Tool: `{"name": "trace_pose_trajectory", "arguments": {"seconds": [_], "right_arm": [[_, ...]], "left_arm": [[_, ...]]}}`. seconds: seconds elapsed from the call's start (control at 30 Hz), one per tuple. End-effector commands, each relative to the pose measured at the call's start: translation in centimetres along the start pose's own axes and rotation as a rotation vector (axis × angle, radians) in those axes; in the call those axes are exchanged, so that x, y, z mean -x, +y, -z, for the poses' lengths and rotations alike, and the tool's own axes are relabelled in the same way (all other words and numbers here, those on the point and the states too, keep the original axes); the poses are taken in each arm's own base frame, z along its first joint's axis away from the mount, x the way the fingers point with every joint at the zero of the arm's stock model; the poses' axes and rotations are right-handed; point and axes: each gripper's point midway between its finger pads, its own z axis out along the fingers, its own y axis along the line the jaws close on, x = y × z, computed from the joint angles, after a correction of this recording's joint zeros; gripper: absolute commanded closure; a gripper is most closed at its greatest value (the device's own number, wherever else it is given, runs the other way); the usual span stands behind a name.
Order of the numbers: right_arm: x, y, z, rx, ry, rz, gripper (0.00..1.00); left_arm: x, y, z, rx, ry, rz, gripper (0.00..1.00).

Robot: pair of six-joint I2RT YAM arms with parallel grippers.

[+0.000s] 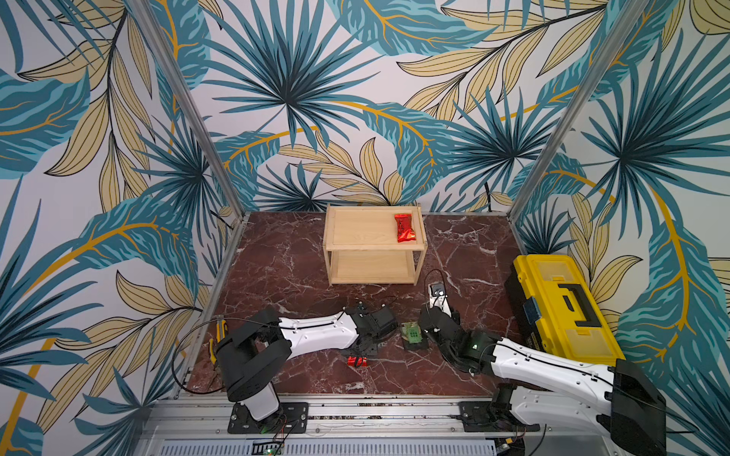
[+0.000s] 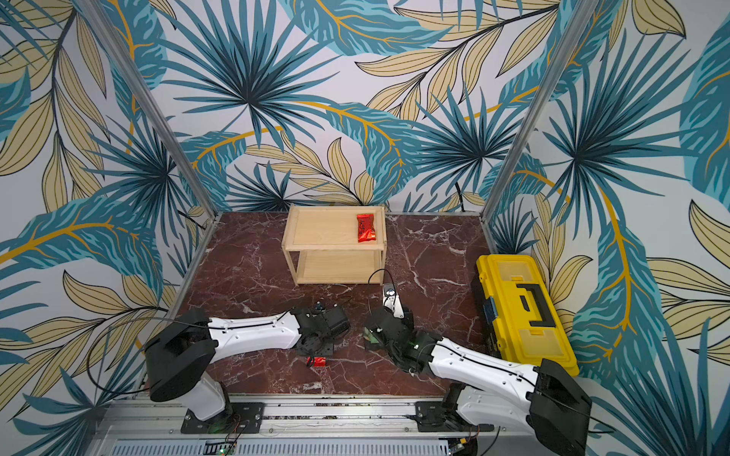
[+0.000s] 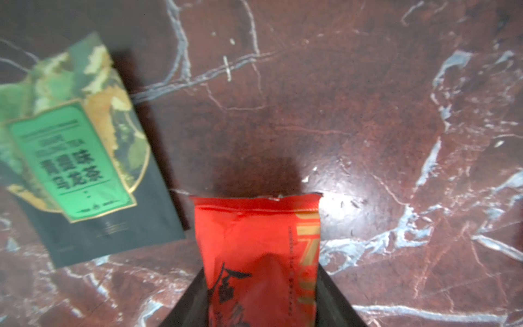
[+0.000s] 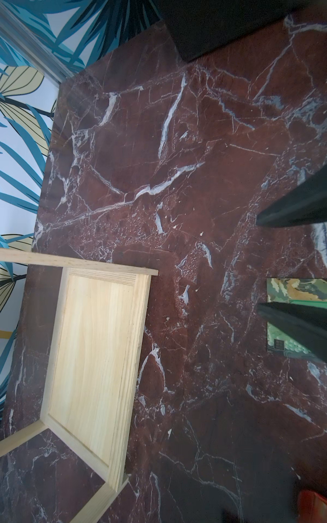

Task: Place the tea bags on the shelf by color
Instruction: Pick up the tea bag from the center of the board.

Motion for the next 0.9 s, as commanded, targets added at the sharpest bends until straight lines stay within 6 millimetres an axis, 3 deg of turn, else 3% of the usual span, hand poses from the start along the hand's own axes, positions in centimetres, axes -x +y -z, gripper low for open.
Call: {"name": "trace_pose_trajectory", "arguments": {"seconds": [0.0, 0.1, 0.3, 0.57, 0.73, 0.87], "right_arm": [[-0.1, -0.8, -0.2, -0.045, -0.010, 0.031, 0.52], [0.0, -1.1, -0.1, -0.055, -0.016, 0.036, 0.52], [0.3, -1.2, -0.1, -0.067, -0.022, 0.043, 0.52], [0.5, -0.7, -0.3, -0.055, -0.027, 0.049, 0.52], [1.7, 0.3, -0.4, -0.023, -0.063, 0.045, 0.51], [2.1, 1.3, -1.2, -0.036, -0.059, 0.079, 0.51]], "left_arm": [[0.8, 0.9, 1.8, 0.025, -0.032, 0.007, 0.50], [1.5, 0.6, 3.8, 0.010, -0.050, 0.007, 0.50], [4.9, 0.9, 10.7, 0.008, -0.130, -0.026, 0.50], [13.8, 1.6, 19.7, -0.030, -0.349, -0.033, 0.49], [19.5, 1.8, 21.9, -0.031, -0.413, -0.032, 0.49], [23.7, 2.7, 22.2, -0.008, -0.442, -0.034, 0.49]]}}
